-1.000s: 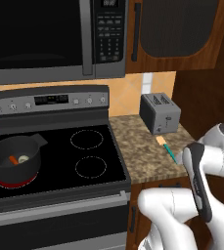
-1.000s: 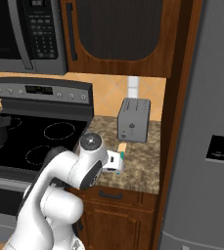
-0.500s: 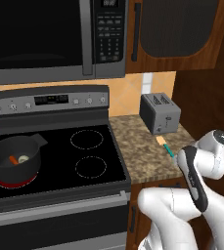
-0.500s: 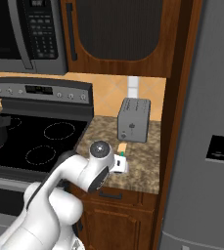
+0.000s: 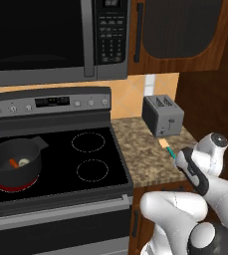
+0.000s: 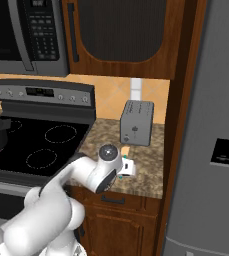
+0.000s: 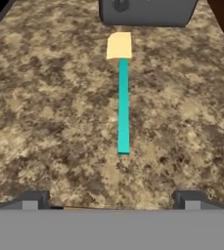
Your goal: Put the carrot and mushroom in the pot. Retrieve the spatula and lightly stir the vegetables in the pot.
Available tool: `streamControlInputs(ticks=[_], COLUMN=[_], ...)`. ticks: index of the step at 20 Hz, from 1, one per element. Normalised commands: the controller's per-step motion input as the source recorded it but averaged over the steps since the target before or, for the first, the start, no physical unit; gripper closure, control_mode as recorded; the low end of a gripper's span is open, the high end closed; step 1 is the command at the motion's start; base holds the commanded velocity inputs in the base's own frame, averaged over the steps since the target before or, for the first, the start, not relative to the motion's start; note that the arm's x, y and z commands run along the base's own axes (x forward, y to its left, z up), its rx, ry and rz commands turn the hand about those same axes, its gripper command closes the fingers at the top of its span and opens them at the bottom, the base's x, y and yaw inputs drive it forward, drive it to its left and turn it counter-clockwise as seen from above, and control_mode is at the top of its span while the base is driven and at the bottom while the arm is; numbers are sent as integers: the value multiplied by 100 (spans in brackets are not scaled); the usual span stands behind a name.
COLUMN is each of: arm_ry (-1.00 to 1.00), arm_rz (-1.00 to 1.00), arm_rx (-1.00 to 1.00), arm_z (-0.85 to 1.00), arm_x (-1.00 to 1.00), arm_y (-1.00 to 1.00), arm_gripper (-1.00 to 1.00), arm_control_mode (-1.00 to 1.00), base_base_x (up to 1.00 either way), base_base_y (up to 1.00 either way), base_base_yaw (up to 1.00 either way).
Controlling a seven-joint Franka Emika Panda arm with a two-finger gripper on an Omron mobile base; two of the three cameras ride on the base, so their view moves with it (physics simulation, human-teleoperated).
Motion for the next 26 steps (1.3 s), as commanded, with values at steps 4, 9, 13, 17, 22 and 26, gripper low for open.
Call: streamControlInputs(ticks=[4,9,13,17,22,26], arm_ry=[0,1,2,4,6,7], arm_rz=[0,0,0,0,0,0], arm_rx=[0,0,0,0,0,3], arm_z=[-24,-24,-27,-29,-30,-11], arm_x=[11,10,25,34,39,46], arm_y=[-1,0,0,0,0,-19], arm_gripper=[-100,-100,-100,-100,-100,-100], arm_control_mode=[-100,-100,-100,-100,-100,-100], base_base_x=[0,0,0,0,0,0], base_base_y=[0,0,0,0,0,0], base_base_yaw=[0,0,0,0,0,0])
